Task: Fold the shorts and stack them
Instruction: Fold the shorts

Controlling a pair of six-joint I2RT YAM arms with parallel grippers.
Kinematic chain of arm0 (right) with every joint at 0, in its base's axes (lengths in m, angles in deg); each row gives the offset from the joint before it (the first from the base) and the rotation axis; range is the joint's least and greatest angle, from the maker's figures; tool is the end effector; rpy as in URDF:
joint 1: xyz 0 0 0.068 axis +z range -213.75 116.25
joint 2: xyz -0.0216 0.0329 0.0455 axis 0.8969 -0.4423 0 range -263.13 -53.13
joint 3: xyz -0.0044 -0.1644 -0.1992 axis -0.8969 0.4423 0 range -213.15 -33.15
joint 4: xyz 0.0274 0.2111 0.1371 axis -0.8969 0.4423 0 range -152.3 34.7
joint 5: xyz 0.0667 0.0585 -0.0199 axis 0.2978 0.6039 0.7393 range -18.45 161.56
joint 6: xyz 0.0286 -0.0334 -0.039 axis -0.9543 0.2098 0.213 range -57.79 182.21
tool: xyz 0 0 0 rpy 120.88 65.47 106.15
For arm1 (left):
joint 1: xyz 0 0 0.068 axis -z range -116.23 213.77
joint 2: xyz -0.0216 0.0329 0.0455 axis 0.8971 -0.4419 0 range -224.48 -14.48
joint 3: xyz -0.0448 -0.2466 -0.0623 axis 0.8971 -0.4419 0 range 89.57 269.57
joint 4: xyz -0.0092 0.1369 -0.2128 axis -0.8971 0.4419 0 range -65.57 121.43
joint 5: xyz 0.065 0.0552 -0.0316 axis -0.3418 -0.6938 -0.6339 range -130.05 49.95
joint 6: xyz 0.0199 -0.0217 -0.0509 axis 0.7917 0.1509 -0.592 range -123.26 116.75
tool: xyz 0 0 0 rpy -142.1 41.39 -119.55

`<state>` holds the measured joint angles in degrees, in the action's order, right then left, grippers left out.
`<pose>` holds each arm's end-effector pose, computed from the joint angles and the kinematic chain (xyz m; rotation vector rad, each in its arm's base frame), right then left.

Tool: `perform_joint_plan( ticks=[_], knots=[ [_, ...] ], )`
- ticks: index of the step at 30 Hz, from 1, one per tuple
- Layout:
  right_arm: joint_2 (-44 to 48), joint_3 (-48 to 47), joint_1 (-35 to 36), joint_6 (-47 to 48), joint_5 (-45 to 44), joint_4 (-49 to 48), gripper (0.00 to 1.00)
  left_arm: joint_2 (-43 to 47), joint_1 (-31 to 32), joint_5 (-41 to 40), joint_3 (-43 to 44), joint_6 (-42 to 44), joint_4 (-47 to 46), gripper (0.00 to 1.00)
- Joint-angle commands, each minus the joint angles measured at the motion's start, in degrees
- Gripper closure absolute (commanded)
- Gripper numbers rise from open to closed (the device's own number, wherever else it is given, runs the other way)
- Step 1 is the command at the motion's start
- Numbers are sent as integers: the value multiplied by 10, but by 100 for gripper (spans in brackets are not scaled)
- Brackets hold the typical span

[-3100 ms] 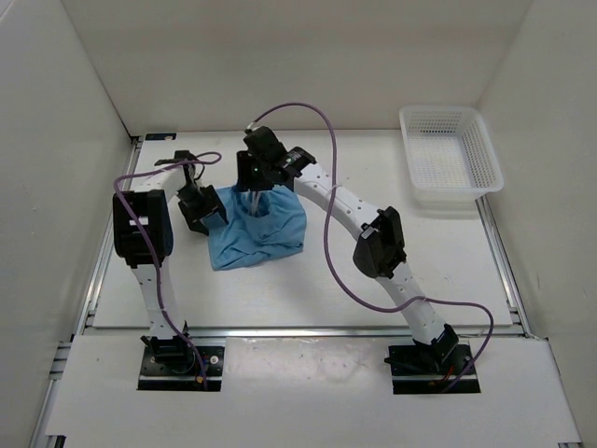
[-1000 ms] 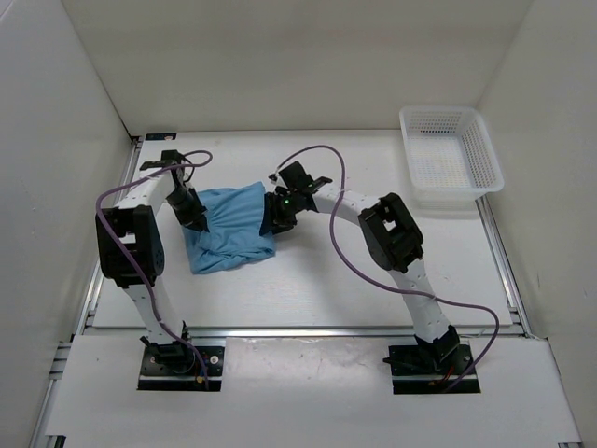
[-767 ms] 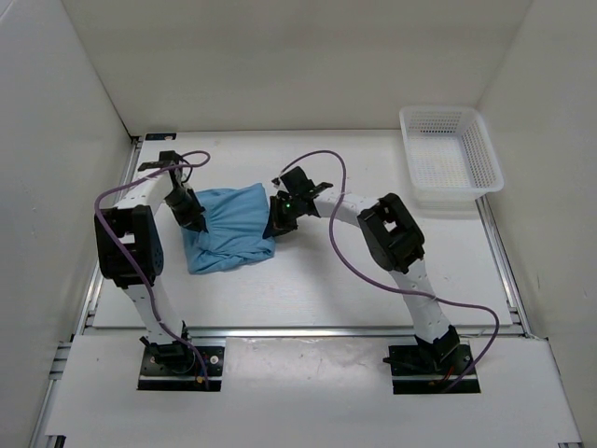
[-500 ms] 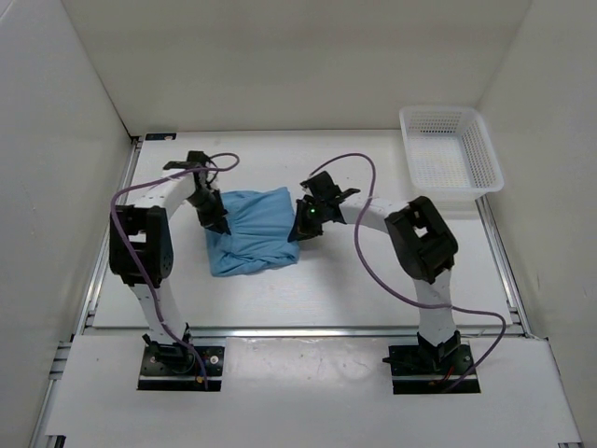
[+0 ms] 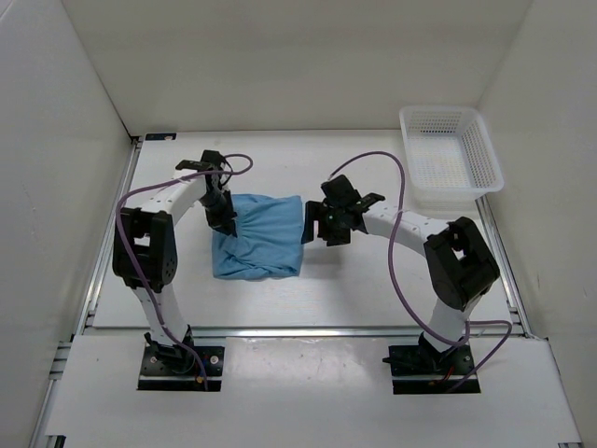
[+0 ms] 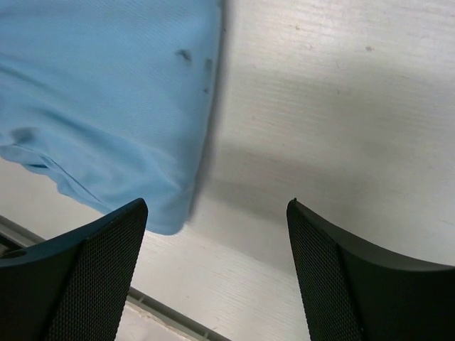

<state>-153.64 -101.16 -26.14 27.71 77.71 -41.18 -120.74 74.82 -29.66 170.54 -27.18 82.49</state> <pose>0.2870 0.2269 0.1883 -0.1173 2.6189 0.6207 0.3344 -0.0732 0.1907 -0.3280 3.0515 -0.3198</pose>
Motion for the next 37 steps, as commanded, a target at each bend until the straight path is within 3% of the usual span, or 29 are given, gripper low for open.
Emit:
perform_joint_plan(
  ticks=[1, 4, 6, 7, 8, 10, 15, 19, 25, 31, 37],
  knots=[
    [0, 3, 4, 5, -25, 20, 16, 17, -10, -57, -3, -20, -9, 90],
    [-6, 3, 4, 5, -25, 20, 16, 4, -29, -66, -38, -36, -36, 88],
    [-6, 3, 4, 5, -25, 20, 14, -12, -34, -60, -38, -36, -41, 72],
    [-6, 9, 4, 10, -30, 26, 11, -18, -34, -60, -38, -36, -41, 42],
    [-6, 9, 4, 10, -30, 32, 9, -8, -34, -70, -38, -36, -41, 23],
    [16, 9, 4, 10, -49, 40, 6, 7, -39, -95, -26, -36, -35, 0],
    [86, 3, 4, 29, -136, 89, 2, 32, -91, -96, 9, -24, 0, 0],
    [188, -3, 4, 51, -241, 133, 0, 79, -96, -96, 60, -11, 29, 0],
    [333, 3, -68, 64, -339, 206, 0, 183, -96, -90, 96, -6, 51, 0],
    [419, 15, -132, 74, -385, 263, 0, 314, -96, -75, 18, -6, -8, 0],
    [459, 37, -141, 67, -390, 285, 0, 425, -96, -49, -48, -17, -24, 0]
  ],
)
